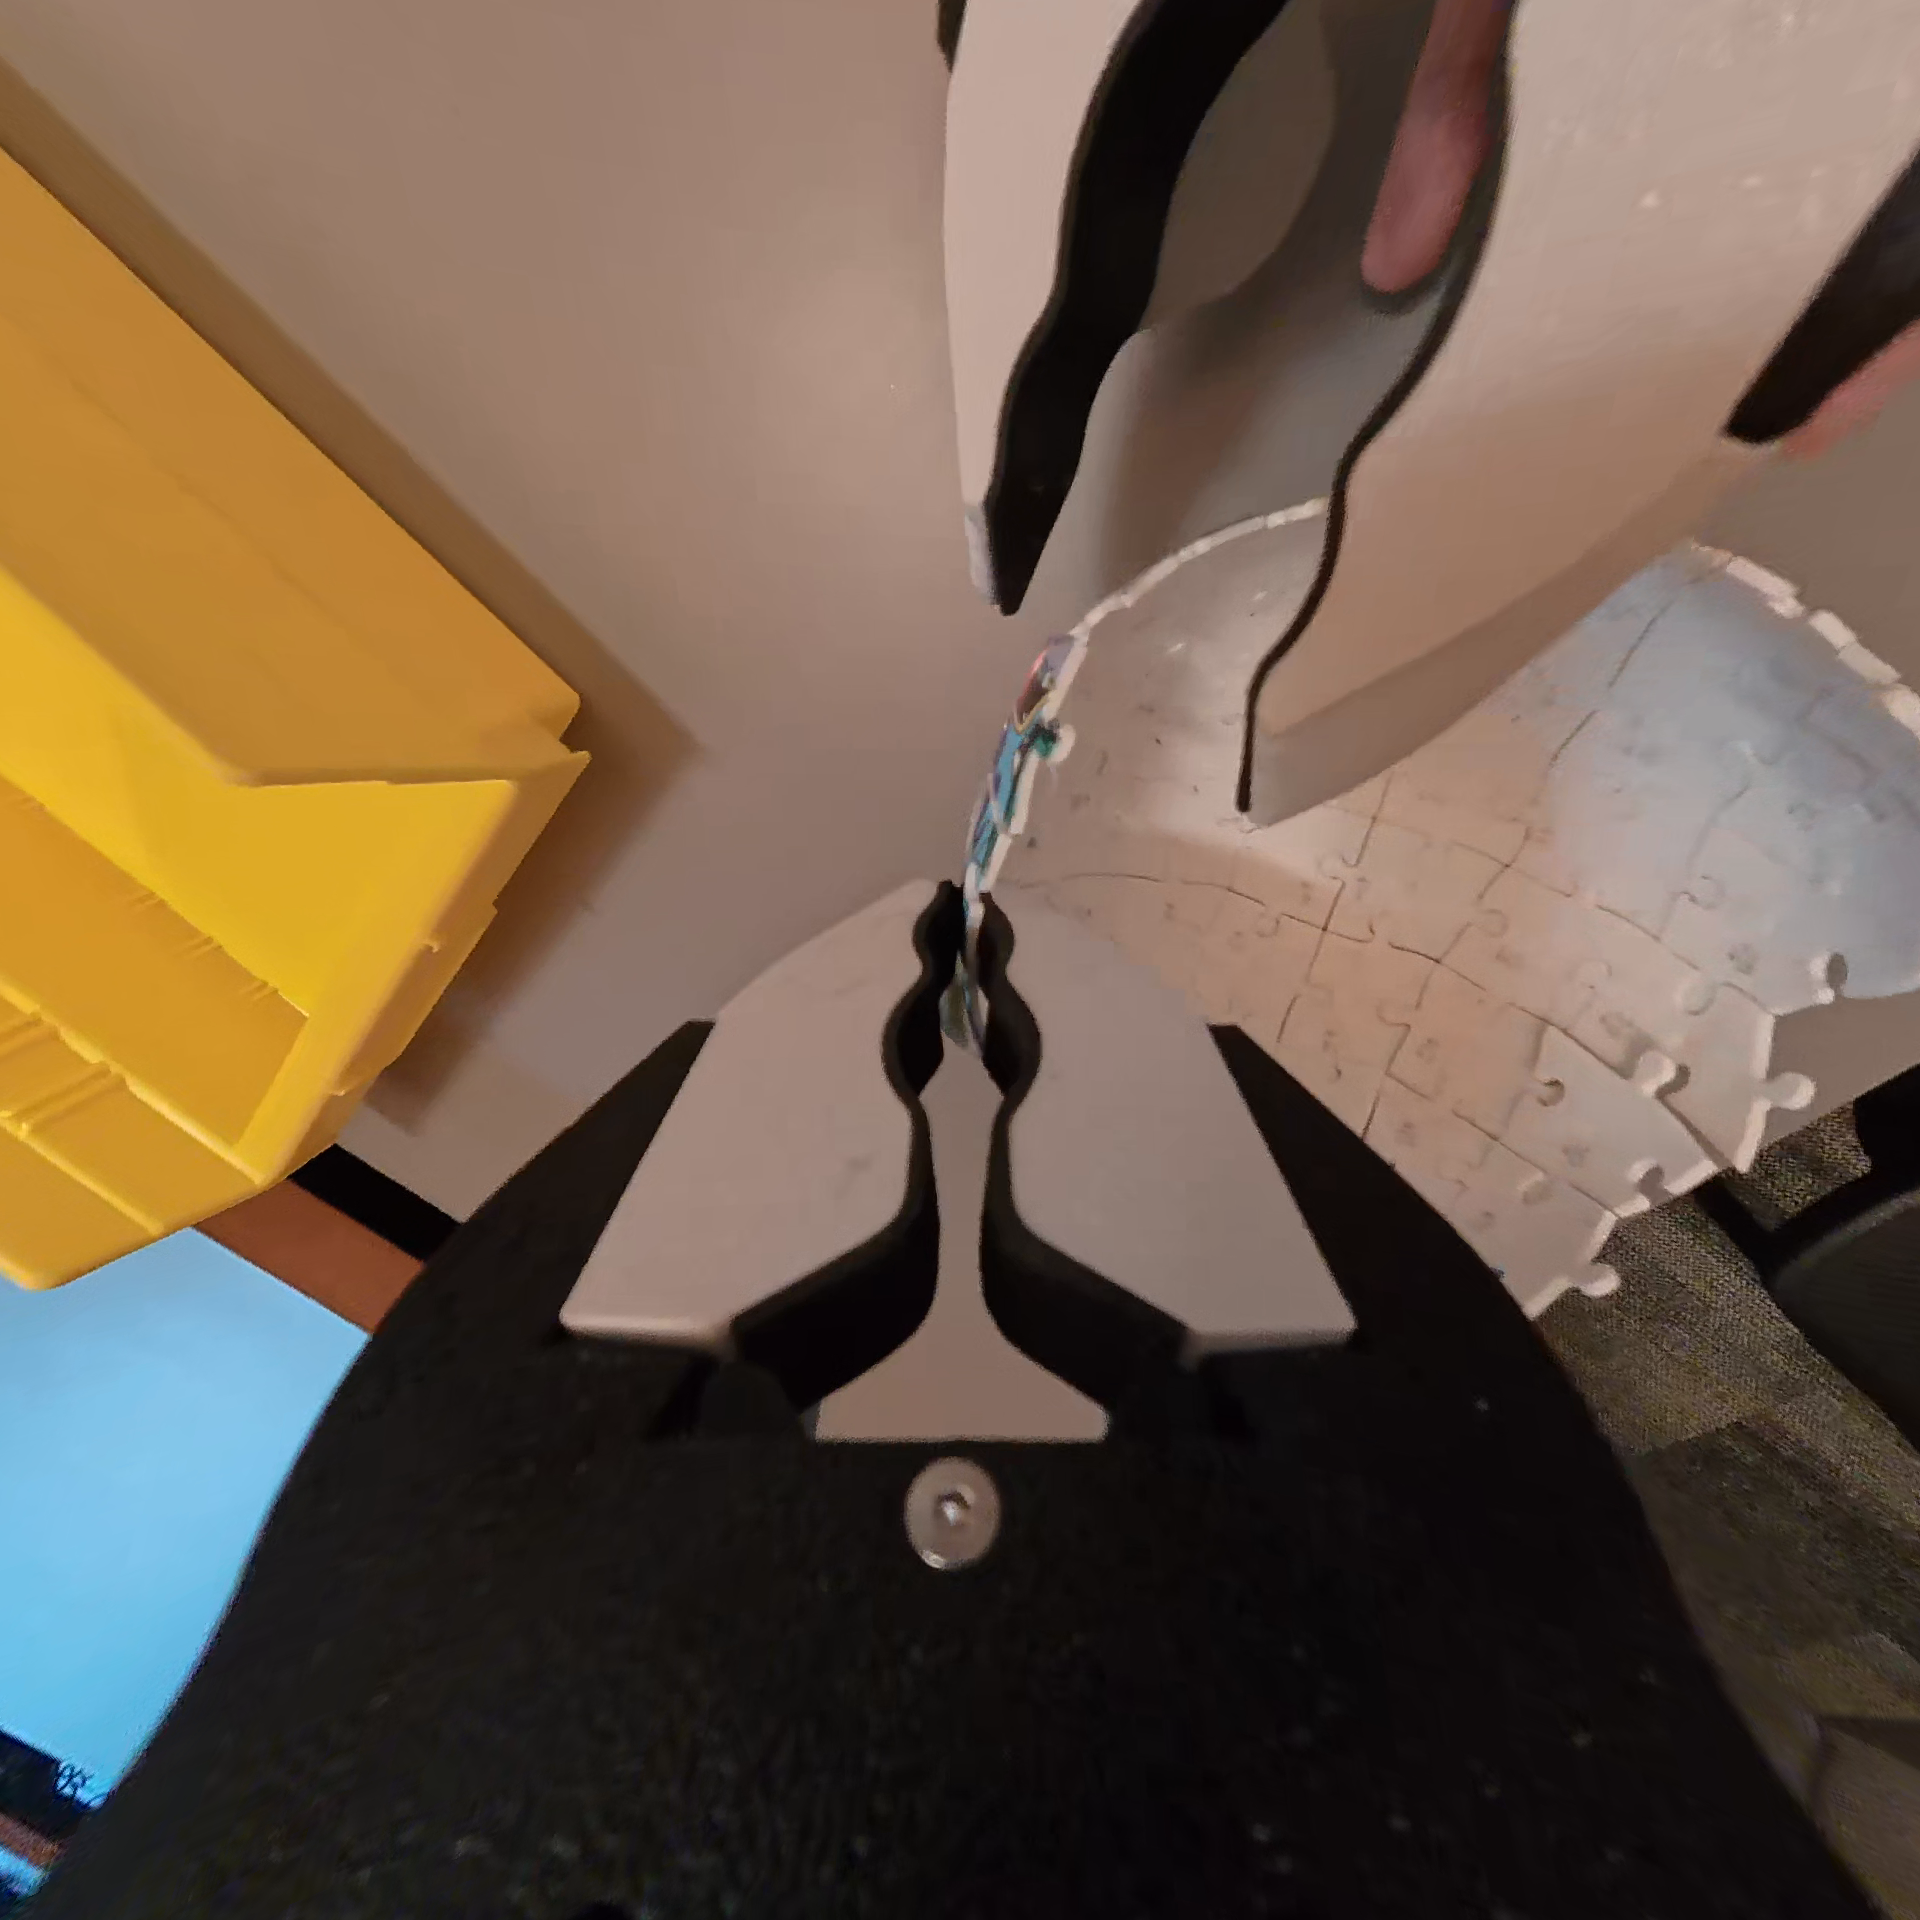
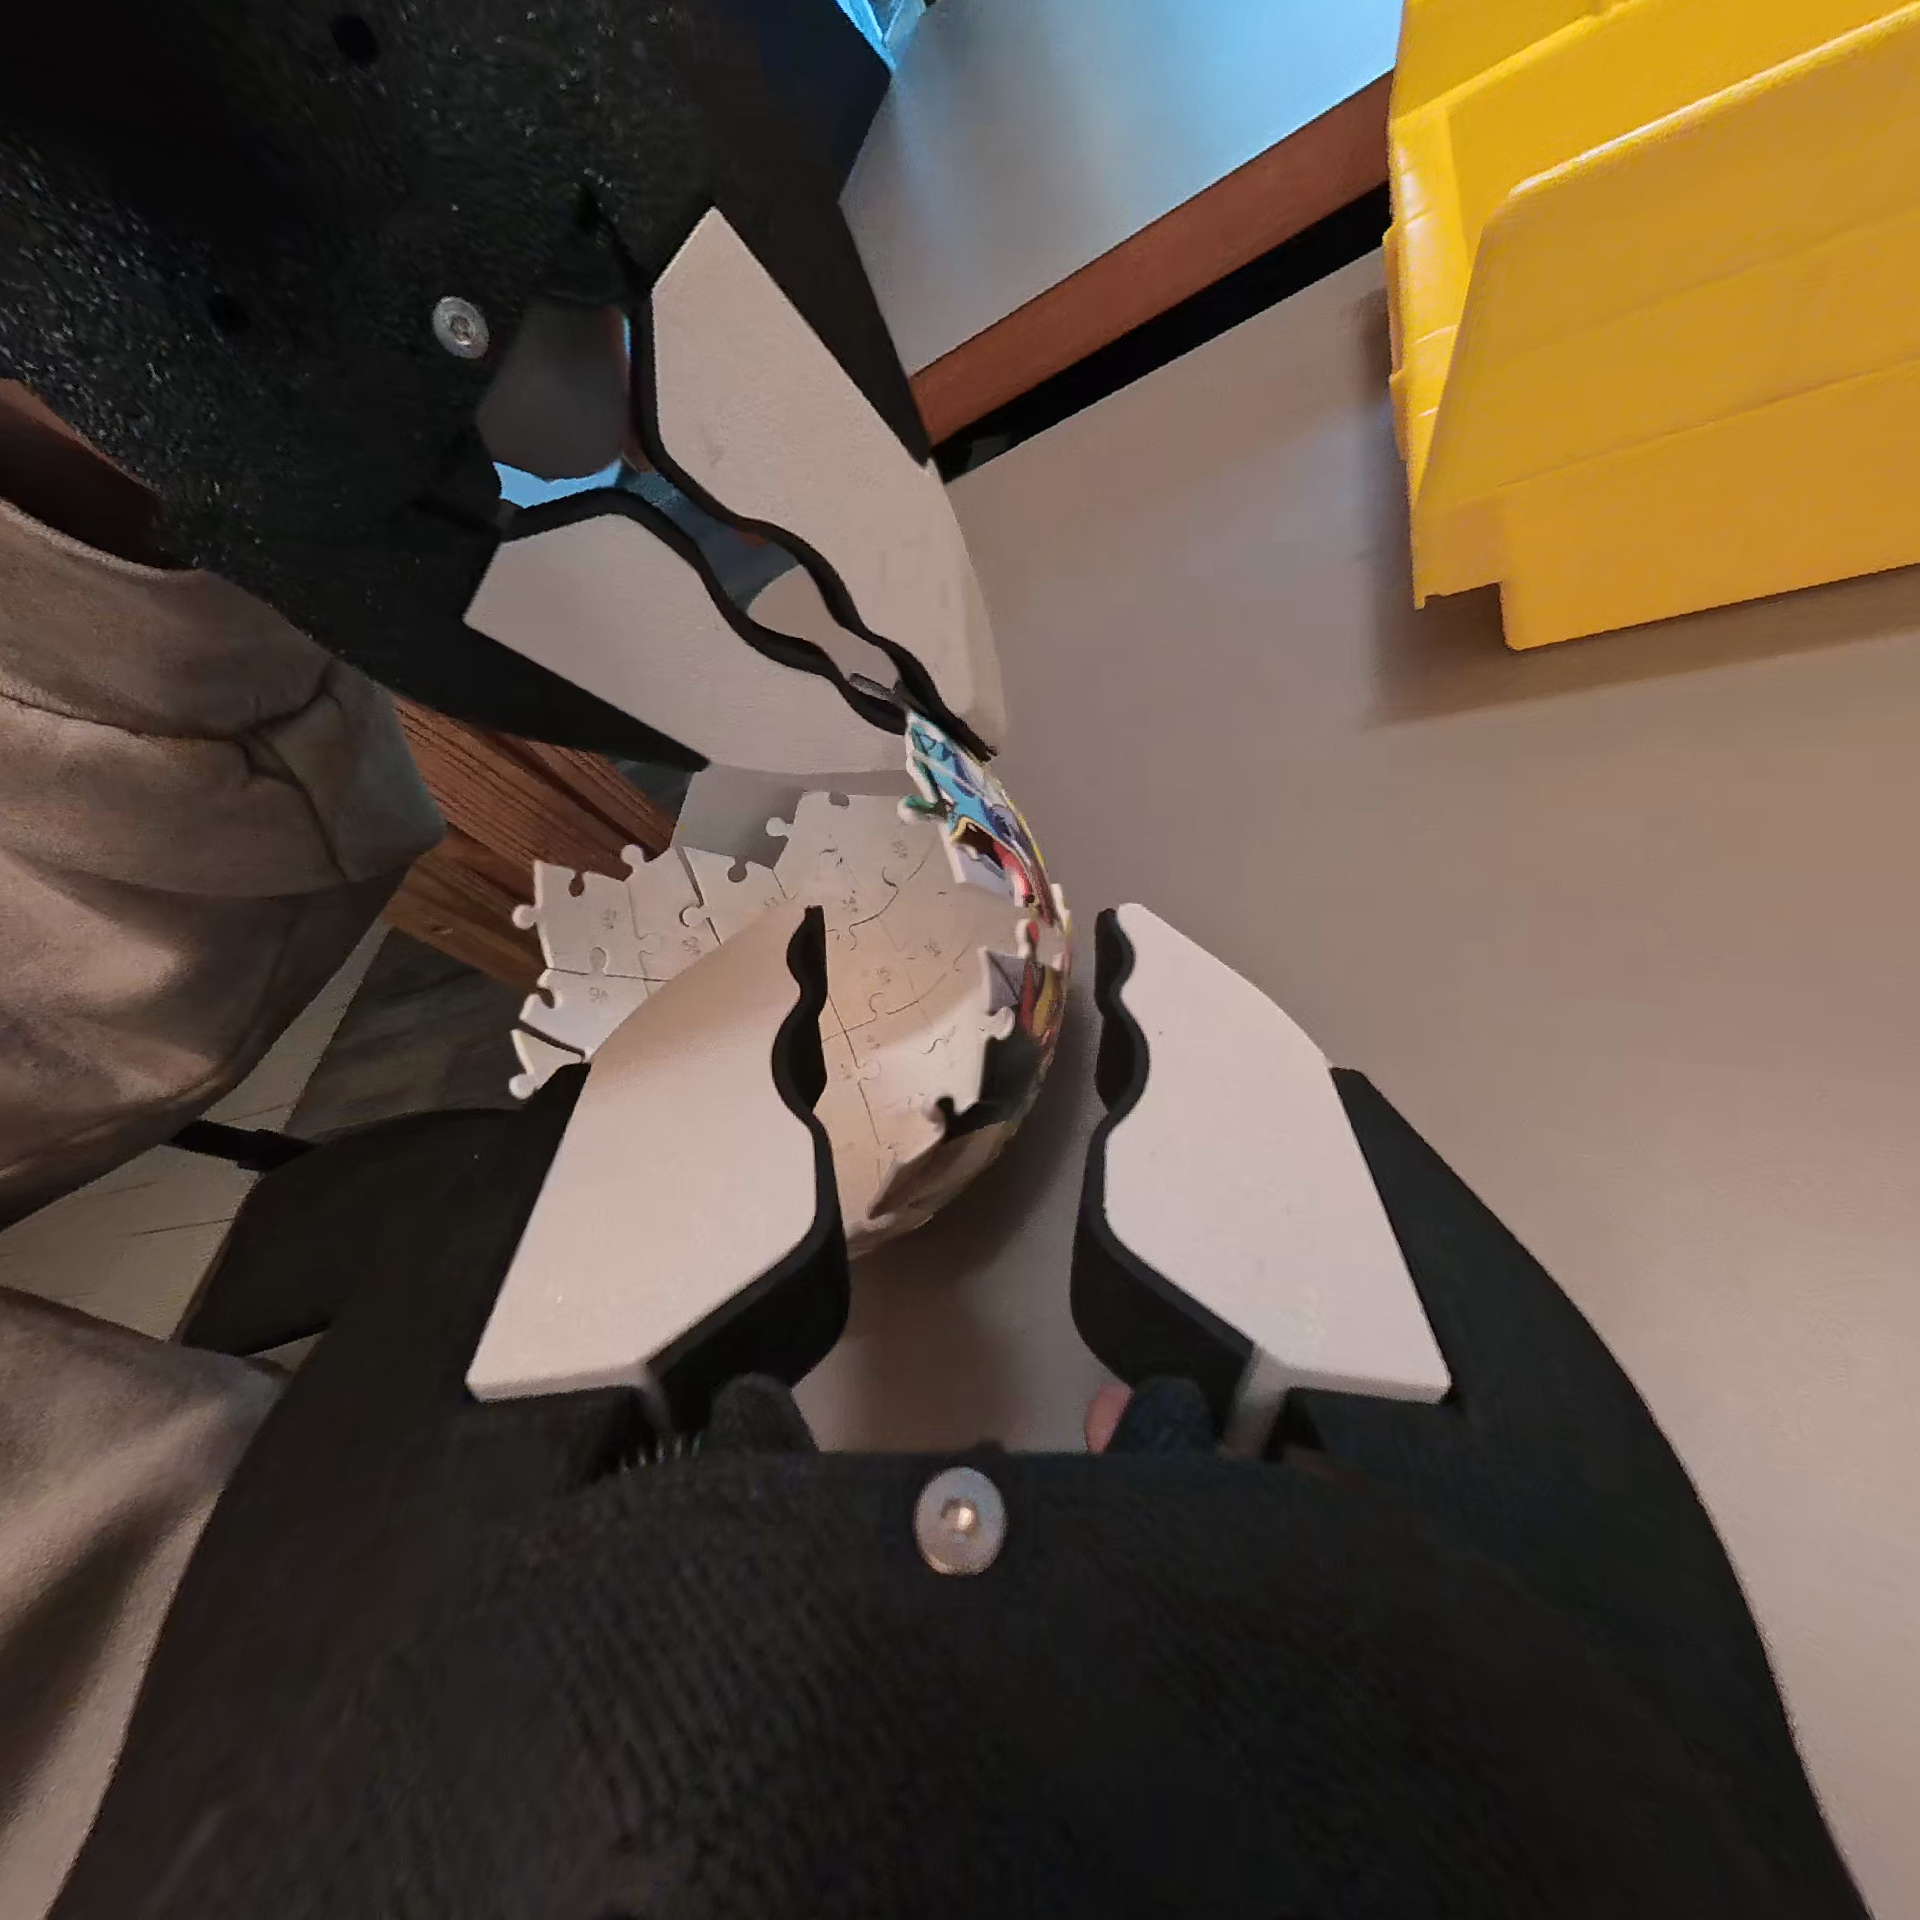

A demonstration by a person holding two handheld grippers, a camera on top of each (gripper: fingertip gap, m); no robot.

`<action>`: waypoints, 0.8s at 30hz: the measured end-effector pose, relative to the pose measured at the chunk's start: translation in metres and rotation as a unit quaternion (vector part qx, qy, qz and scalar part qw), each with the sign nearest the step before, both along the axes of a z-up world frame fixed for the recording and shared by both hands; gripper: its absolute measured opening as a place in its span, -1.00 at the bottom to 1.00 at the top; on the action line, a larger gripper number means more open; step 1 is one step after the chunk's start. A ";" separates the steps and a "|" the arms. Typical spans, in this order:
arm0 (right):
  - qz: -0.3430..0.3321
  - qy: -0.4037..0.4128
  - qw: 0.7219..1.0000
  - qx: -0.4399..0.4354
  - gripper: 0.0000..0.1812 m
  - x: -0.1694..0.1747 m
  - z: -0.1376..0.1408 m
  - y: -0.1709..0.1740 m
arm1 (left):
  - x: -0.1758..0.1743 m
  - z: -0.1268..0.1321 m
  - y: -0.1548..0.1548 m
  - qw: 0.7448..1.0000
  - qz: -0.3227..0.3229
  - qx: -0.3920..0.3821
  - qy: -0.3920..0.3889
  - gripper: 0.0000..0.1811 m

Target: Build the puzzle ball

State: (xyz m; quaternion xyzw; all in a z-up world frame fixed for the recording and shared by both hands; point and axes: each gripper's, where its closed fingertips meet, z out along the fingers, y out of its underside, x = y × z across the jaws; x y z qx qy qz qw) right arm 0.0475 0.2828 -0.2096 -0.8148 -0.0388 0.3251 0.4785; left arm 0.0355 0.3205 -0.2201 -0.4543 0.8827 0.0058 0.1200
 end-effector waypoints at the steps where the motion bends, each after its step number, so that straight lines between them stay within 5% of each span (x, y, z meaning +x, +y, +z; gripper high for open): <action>1: 0.002 0.003 1.000 0.000 -0.45 0.001 0.000 0.001 | 0.000 0.000 0.000 1.000 0.000 -0.003 -0.001 -0.98; 18: 0.043 -0.082 0.995 -0.022 -0.49 0.008 -0.014 0.011 | 0.003 -0.007 0.009 1.000 -0.001 -0.021 0.004 -0.98; 24: 0.040 -0.130 0.990 0.037 -0.29 0.017 0.037 -0.027 | 0.000 -0.009 0.014 0.999 0.007 -0.030 0.011 -0.97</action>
